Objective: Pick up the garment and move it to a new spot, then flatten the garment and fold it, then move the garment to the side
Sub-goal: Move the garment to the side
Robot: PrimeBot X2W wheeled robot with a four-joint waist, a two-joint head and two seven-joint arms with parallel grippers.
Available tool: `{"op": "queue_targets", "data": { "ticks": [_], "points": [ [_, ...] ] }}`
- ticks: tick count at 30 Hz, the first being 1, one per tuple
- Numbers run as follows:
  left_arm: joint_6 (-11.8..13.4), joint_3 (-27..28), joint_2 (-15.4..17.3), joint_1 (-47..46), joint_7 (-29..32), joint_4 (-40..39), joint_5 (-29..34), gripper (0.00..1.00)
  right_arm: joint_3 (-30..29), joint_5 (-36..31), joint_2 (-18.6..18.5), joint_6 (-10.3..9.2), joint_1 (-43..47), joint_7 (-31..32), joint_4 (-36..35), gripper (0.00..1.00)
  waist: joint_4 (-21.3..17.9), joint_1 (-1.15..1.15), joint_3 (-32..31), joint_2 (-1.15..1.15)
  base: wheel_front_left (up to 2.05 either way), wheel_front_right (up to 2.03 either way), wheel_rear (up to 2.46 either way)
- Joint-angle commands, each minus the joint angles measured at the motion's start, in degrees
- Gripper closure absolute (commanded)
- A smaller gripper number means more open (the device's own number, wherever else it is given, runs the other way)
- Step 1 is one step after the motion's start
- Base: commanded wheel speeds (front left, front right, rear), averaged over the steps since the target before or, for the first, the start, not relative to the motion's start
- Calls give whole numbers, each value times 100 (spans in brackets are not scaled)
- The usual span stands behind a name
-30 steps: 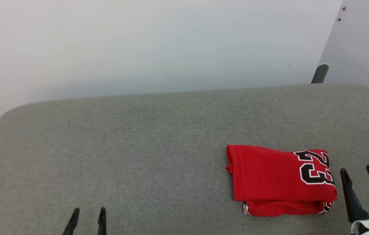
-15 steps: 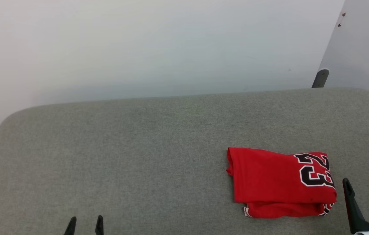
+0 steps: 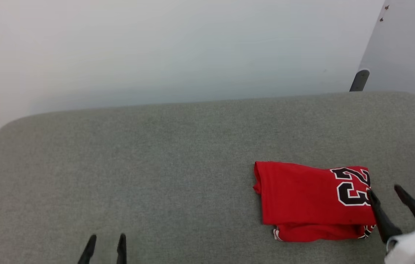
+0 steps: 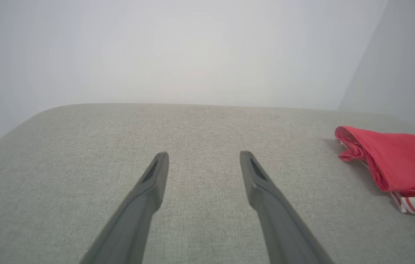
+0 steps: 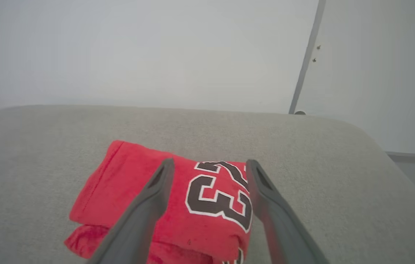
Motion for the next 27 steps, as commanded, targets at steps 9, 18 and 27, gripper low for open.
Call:
{"op": "queue_targets", "data": {
  "ticks": [9,18,27],
  "points": [
    [-18,-228,-2,-643,2,310,-70,0,821,1300,-1069,-4,-1419,3777,758,0,58,0,492,0,0,0,0],
    [-21,-492,9,-1148,2,438,-189,0,658,1874,-1115,-4,-2309,5212,1422,0,207,0,1067,0,0,0,0],
    [-22,-646,90,-1579,2,478,-241,0,816,1771,-771,-3,-2660,5307,2217,0,335,0,1554,0,0,0,0]
  ]
}}
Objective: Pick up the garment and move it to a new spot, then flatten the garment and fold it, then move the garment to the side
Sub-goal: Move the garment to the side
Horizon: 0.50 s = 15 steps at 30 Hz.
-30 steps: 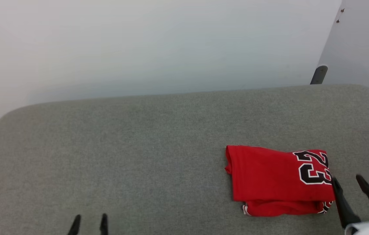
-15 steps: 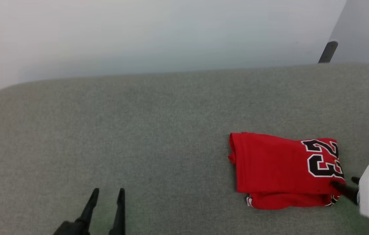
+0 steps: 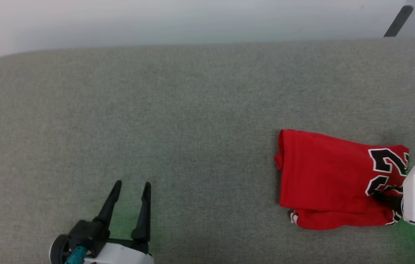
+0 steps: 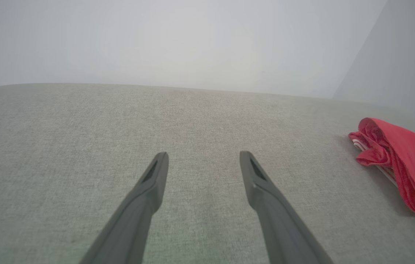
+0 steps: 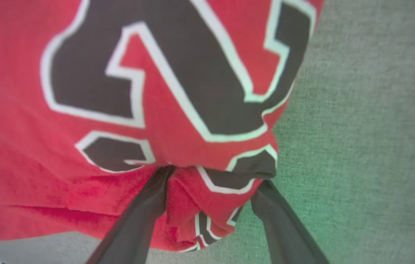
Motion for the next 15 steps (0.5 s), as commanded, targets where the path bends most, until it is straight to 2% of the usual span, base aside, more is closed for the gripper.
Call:
{"op": "queue_targets", "data": {
  "ticks": [1,2,3,4,8,15],
  "points": [
    [-16,-27,38,-106,2,43,-28,0,132,-29,131,-2,-9,-94,146,0,77,0,205,0,0,0,0],
    [-16,-44,46,-147,2,63,-21,0,168,-24,161,-2,-12,-150,185,39,67,0,224,0,0,0,0],
    [-16,-57,58,-179,2,80,-12,0,171,0,200,-2,-22,-248,218,59,50,0,234,0,0,0,0],
    [-16,-69,71,-212,2,103,0,0,168,12,228,-2,-43,-353,254,100,26,0,241,0,0,0,0],
    [-16,-131,139,-320,2,139,23,0,193,66,225,-5,-123,-759,333,100,-155,0,252,0,0,0,0],
    [-16,-389,286,-614,2,-79,-32,0,43,207,-26,-6,-384,-1547,355,100,-665,0,344,0,0,0,0]
  ]
}}
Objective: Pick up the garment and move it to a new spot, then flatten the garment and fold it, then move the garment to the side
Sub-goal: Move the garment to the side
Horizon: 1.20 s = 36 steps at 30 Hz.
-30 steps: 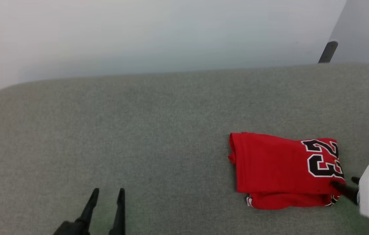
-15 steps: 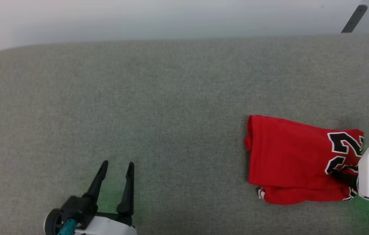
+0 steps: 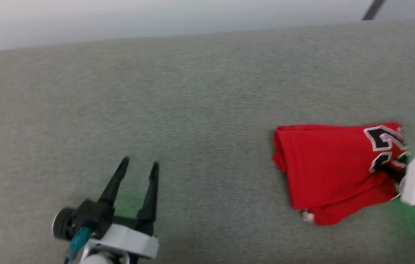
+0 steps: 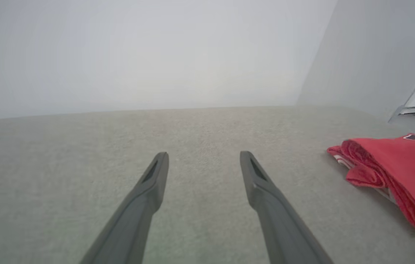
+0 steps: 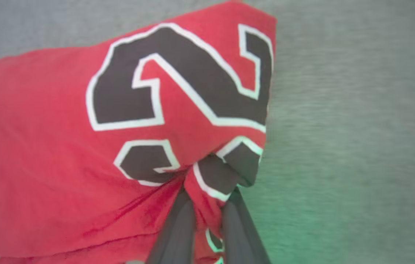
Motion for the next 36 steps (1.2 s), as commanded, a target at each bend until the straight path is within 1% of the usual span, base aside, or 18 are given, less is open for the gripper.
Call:
{"op": "queue_targets", "data": {
  "ticks": [1,5,8,9,13,19,26,28,32,36],
  "points": [
    [-16,-151,83,-211,2,-124,-73,0,-110,21,-127,-12,-93,-252,50,100,-367,0,105,0,0,0,0],
    [-16,-495,310,-569,2,-270,-92,0,-223,-50,-295,-12,-218,-773,70,100,-722,0,273,0,0,0,0],
    [-16,-785,452,-891,2,-304,-86,0,-351,-123,-428,-12,-333,-1097,253,100,-957,0,439,0,0,0,0],
    [-16,-785,452,-891,2,-304,-86,0,-351,-123,-428,-12,-333,-1097,253,100,-957,0,439,0,0,0,0],
    [-16,-1135,671,-1375,2,-286,-69,0,-520,-293,-639,-12,-599,-1448,583,100,-1170,0,734,0,0,0,0],
    [-16,-1520,893,-2165,2,-353,-40,0,-855,-682,-900,-12,-1177,-2142,1251,100,-1281,0,1224,0,0,0,0],
    [-15,-1733,1131,-2712,2,-559,-69,0,-1073,-1248,-779,-12,-2009,-2958,2250,100,-1300,0,1593,0,0,0,0],
    [-15,-1756,1182,-2775,2,-614,-94,0,-1081,-1355,-693,-11,-2199,-3095,2522,100,-1274,0,1648,0,0,0,0],
    [-15,-1717,1268,-2833,2,-701,-76,0,-1008,-1612,-633,-11,-2501,-3294,3012,100,-1196,0,1768,0,0,0,0],
    [-15,-1617,1289,-2735,2,-721,-65,0,-977,-1758,-573,-11,-2672,-3489,3444,100,-1131,0,1801,0,0,0,0]
  ]
}}
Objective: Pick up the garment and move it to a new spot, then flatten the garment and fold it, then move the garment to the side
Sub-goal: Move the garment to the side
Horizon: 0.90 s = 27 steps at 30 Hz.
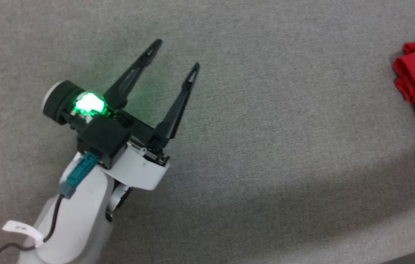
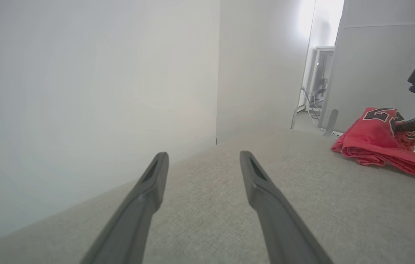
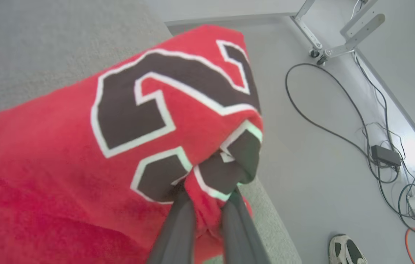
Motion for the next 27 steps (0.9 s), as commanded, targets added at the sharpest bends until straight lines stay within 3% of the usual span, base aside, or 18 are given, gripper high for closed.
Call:
{"op": "queue_targets", "data": {
  "ticks": [1,2,4,11,18,27],
  "points": [
    [-14,58,6,79,2,-11,8,0,29,-78,23,-6,-82,-60,166,83,54,0,9,0,0,0,0],
    [-14,97,-7,105,2,-4,0,0,36,-110,8,-6,-114,-79,265,62,70,0,-14,0,0,0,0],
    [-14,182,-53,184,2,34,-24,0,69,-196,-2,-6,-157,-138,442,0,98,0,-92,0,0,0,0],
    [-13,508,-361,647,2,245,-102,0,432,-374,-6,-6,-39,-390,531,0,293,0,-640,0,0,0,0],
    [-14,965,-729,1525,2,463,-191,0,1061,-3,306,-6,540,-746,8,0,600,0,-1428,0,0,0,0],
    [-15,1478,-934,2485,2,697,-201,0,1553,387,822,-6,1498,-1502,-534,0,944,0,-2239,0,0,0,0]
  ]
}}
